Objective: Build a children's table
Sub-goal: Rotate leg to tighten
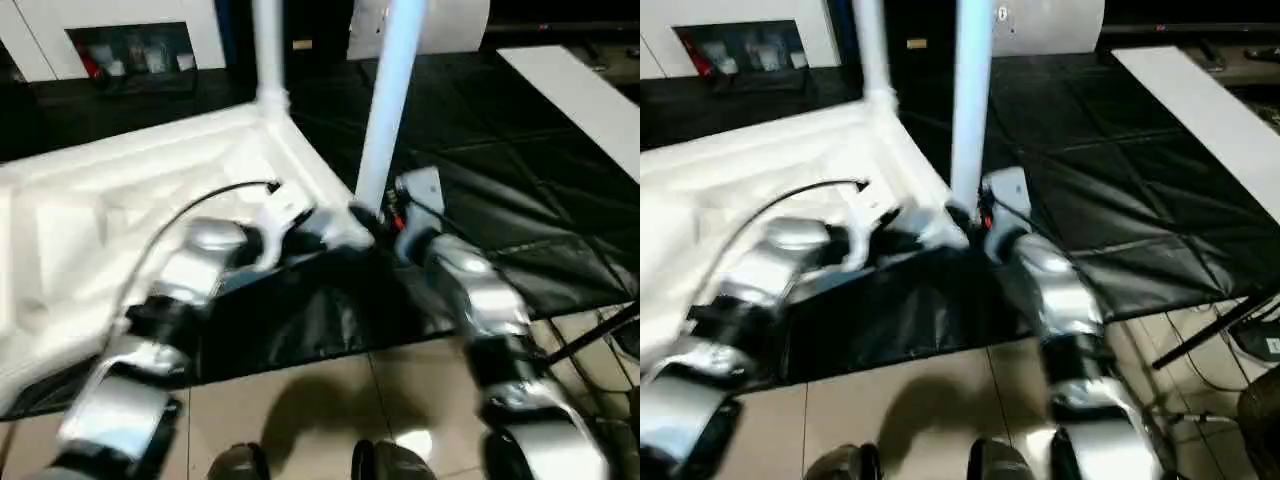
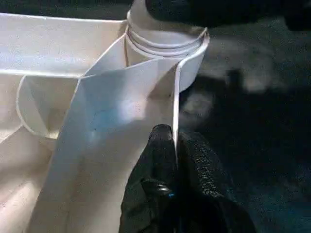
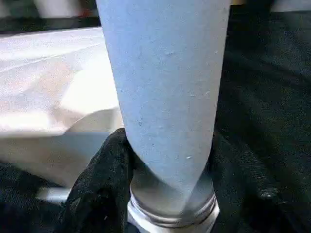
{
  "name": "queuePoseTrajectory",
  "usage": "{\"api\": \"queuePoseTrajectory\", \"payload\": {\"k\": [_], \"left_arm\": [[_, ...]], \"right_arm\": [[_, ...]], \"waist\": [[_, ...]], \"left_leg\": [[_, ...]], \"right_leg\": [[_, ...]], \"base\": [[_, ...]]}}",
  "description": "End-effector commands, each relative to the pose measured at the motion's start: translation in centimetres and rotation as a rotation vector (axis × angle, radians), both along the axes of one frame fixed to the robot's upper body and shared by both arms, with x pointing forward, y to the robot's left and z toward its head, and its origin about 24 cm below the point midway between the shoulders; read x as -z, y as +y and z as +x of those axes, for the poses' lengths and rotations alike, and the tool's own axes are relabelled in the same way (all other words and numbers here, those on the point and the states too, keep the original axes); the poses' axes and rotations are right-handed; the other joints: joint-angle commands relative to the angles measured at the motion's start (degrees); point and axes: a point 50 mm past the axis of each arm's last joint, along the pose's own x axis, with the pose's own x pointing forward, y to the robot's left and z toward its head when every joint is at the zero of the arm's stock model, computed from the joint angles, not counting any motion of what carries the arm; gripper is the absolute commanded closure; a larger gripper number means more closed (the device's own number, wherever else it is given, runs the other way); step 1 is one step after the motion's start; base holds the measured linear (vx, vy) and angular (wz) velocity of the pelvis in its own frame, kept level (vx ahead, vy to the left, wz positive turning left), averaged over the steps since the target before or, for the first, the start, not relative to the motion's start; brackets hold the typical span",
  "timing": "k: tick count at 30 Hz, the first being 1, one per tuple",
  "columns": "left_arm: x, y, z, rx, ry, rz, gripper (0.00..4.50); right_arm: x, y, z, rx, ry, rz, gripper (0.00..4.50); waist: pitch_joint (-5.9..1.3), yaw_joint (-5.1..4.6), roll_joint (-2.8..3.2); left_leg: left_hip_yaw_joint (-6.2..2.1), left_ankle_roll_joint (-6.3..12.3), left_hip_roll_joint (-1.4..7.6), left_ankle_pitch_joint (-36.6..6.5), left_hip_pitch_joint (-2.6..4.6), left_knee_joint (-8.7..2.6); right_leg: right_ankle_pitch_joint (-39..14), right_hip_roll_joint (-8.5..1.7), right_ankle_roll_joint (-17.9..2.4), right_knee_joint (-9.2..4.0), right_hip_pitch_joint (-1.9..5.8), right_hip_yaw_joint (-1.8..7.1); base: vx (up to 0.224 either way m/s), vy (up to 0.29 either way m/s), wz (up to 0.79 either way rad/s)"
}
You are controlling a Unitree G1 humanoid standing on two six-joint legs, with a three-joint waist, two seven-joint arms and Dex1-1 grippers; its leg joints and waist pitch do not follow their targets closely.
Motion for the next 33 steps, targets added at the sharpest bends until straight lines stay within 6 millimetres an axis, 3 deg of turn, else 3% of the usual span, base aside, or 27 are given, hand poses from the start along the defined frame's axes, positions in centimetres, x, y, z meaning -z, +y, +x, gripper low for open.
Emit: {"api": "queuePoseTrajectory", "payload": {"k": [1, 4, 6, 8, 13, 16, 18, 26, 29, 33], "left_arm": [[-2.8, -4.0, 0.3, 0.020, -0.114, -0.108, 4.50], [-2.9, -4.7, 0.1, 0.012, -0.124, -0.108, 4.50], [-2.8, -4.8, 0.0, 0.006, -0.124, -0.102, 4.50], [-2.5, -4.6, -0.3, 0.009, -0.117, -0.089, 4.50], [-2.0, -3.7, -0.5, 0.021, -0.111, -0.069, 4.50], [-1.8, -2.9, -0.6, 0.041, -0.112, -0.058, 4.50], [-1.7, -2.3, -0.7, 0.060, -0.109, -0.046, 4.50], [-0.9, 0.6, -1.8, 0.252, -0.078, 0.010, 4.50], [-0.7, 1.3, -2.5, 0.380, -0.067, 0.039, 4.50], [-0.3, 2.6, -3.1, 0.500, -0.040, 0.104, 4.50]], "right_arm": [[1.3, 5.3, -1.1, -0.099, 0.099, 0.061, 2.56], [0.8, 5.8, -1.1, -0.092, 0.075, 0.090, 2.56], [0.5, 5.8, -1.0, -0.086, 0.047, 0.078, 1.86], [0.5, 5.4, -0.8, -0.062, 0.039, 0.076, 1.84], [0.3, 3.2, -0.5, -0.048, -0.041, 0.015, 1.35], [-0.1, 1.7, -0.8, -0.110, -0.107, -0.022, 1.22], [-0.2, 0.5, -1.0, -0.164, -0.132, -0.043, 0.91], [-0.8, -4.3, -2.5, -0.510, -0.113, -0.121, 0.88], [-1.1, -5.3, -2.9, -0.626, -0.104, -0.145, 0.88], [-1.3, -5.9, -3.1, -0.743, -0.095, -0.190, 0.88]], "waist": [[-5.19, 0.24, -0.16], [-5.36, 0.40, -0.24], [-5.36, 0.56, -0.16], [-5.32, 0.59, -0.05], [-5.29, 0.67, 0.04], [-5.33, 0.67, -0.01], [-5.35, 0.90, -0.10], [-4.99, 1.01, -0.09], [-4.93, 1.16, -0.26], [-4.80, 1.85, 0.08]], "left_leg": [[-0.78, 4.84, 2.83, -4.9, 0.66, -3.66], [-0.71, 7.03, 2.73, -2.6, 0.61, -3.50], [-0.69, 8.07, 2.83, -2.2, 0.70, -3.42], [-0.70, 8.14, 3.06, -3.1, 0.81, -3.49], [-0.66, 7.42, 2.96, -3.9, 0.76, -3.46], [-0.67, 8.15, 2.89, -3.1, 0.67, -3.35], [-0.64, 9.35, 2.89, -2.7, 0.62, -3.18], [-0.74, 9.92, 3.09, -5.4, 0.60, -3.21], [-0.70, 9.62, 3.19, -6.1, 0.72, -3.27], [-0.56, 8.89, 3.56, -6.6, 1.17, -3.42]], "right_leg": [[-6.6, -4.07, -14.4, -3.99, 3.64, 3.80], [-2.7, -4.01, -15.0, -3.66, 3.90, 3.67], [-1.9, -3.97, -15.1, -3.56, 3.93, 3.64], [-2.9, -4.01, -15.2, -3.63, 3.81, 3.62], [-3.1, -4.02, -15.1, -3.61, 3.96, 3.70], [-1.4, -3.95, -15.3, -3.46, 4.06, 3.68], [-0.3, -3.98, -15.4, -3.37, 4.19, 3.69], [-4.3, -3.97, -15.5, -3.81, 4.12, 3.61], [-5.5, -3.91, -15.6, -3.91, 4.06, 3.62], [-6.3, -3.90, -15.8, -3.78, 3.48, 3.68]], "base": [[0.000, 0.000, 0.00], [0.000, 0.000, 0.00], [0.000, 0.000, 0.00], [0.000, 0.000, 0.00], [0.000, 0.000, 0.00], [0.000, 0.000, 0.00], [0.000, 0.000, 0.00], [0.000, 0.000, 0.00], [0.000, 0.000, 0.00], [0.000, 0.000, 0.00]]}}
